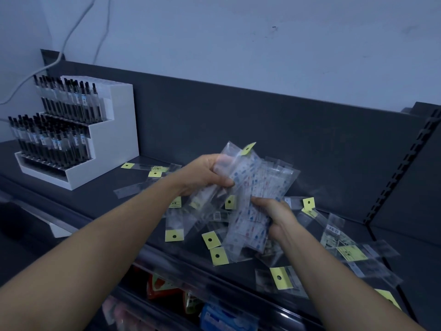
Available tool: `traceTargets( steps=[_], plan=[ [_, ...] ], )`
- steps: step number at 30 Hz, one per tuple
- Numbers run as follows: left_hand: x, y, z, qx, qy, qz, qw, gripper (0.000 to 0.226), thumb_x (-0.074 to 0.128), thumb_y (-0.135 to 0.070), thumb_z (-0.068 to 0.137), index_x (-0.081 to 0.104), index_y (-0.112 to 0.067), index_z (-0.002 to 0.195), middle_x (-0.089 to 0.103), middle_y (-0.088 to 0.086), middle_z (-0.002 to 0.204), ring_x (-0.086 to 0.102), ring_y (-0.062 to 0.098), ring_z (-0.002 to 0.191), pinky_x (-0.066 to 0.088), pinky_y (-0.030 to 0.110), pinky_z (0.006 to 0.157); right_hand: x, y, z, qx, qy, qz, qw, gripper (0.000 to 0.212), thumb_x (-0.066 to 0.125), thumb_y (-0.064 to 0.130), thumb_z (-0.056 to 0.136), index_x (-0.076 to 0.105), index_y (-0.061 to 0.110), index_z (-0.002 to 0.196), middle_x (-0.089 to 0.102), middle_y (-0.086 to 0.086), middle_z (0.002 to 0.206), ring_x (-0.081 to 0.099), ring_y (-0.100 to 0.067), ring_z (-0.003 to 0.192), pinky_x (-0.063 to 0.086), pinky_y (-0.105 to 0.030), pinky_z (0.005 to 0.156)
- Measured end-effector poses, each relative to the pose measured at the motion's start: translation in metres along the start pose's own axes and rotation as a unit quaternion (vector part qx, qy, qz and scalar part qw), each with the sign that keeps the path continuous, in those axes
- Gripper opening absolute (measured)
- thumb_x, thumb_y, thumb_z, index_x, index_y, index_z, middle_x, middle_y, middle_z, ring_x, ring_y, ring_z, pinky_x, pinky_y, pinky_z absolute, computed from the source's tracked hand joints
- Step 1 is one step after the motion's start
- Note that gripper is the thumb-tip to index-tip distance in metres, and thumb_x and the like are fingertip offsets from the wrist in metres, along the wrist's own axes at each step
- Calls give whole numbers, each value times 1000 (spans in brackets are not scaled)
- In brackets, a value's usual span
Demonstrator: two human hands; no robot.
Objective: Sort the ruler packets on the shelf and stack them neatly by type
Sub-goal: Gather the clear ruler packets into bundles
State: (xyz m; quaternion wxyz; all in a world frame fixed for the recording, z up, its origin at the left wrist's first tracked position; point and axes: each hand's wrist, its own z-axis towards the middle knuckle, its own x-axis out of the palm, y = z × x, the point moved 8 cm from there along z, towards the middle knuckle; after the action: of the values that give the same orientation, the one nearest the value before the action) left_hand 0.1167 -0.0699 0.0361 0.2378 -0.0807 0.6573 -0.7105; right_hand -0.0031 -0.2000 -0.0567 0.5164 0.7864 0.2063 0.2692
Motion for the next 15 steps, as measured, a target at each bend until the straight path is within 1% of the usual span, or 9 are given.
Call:
traceTargets(
  steps=[3,4,5,8,10,11,13,14,15],
  plan=[
    [25,6,5,-18,33,-8,999,13,63,8,84,63,1,95,69,4,73,67,14,65,57,27,66,-6,3,-2,-6,-7,14,1000,36,68,-5,80,58,2,114,70,-20,98,68,-37,87,56,-51,75],
    [33,7,6,-26,37,-9,999,9,63,7,85,64,-2,88,70,2,72,67,13,65,57,27,66,-9,4,-3,-7,-10,19,1000,36,67,-5,80,59,2,114,70,-20,98,68,-36,86,56,-50,73],
    [39,10,10,-30,36,-15,999,11,64,6,85,65,-5,84,70,1,72,68,14,66,57,28,67,-11,5,-4,-9,-15,22,1000,37,67,-5,79,59,3,114,71,-20,97,69,-36,84,57,-49,70],
    [52,14,20,-44,12,-62,997,11,69,4,81,68,-6,85,71,8,81,69,21,73,57,36,76,-21,11,-7,-24,-30,24,999,37,67,-5,79,60,4,114,72,-19,96,70,-34,81,57,-43,64],
    [58,16,28,-58,-9,-74,996,11,71,2,79,66,-7,83,71,10,79,68,23,72,57,37,75,-30,17,-10,-43,-49,29,997,33,66,-6,80,61,4,111,72,-17,94,69,-32,77,57,-40,63],
    [60,17,31,-64,-18,-74,995,11,70,2,80,64,-7,80,70,9,74,68,20,67,57,33,70,-35,20,-12,-53,-61,34,996,33,66,-6,79,60,4,110,71,-17,94,69,-31,77,58,-42,65],
    [69,15,36,-65,-18,-84,994,13,67,3,82,62,-8,76,69,7,67,65,16,58,56,27,61,-46,27,-15,-79,-89,44,992,38,68,-5,78,59,7,113,71,-16,98,69,-33,82,58,-49,73],
    [74,14,37,-67,-11,-96,993,12,65,4,83,62,-7,78,69,8,70,65,16,58,56,27,61,-52,30,-17,-92,-105,49,989,40,68,-4,78,57,8,115,70,-15,100,69,-34,85,57,-52,78],
    [78,14,39,-73,-1,-107,992,10,63,5,83,64,-6,82,69,12,77,65,19,62,56,30,65,-58,34,-18,-104,-118,54,986,42,68,-3,79,56,10,116,70,-14,103,68,-33,88,56,-53,82]
  ],
)
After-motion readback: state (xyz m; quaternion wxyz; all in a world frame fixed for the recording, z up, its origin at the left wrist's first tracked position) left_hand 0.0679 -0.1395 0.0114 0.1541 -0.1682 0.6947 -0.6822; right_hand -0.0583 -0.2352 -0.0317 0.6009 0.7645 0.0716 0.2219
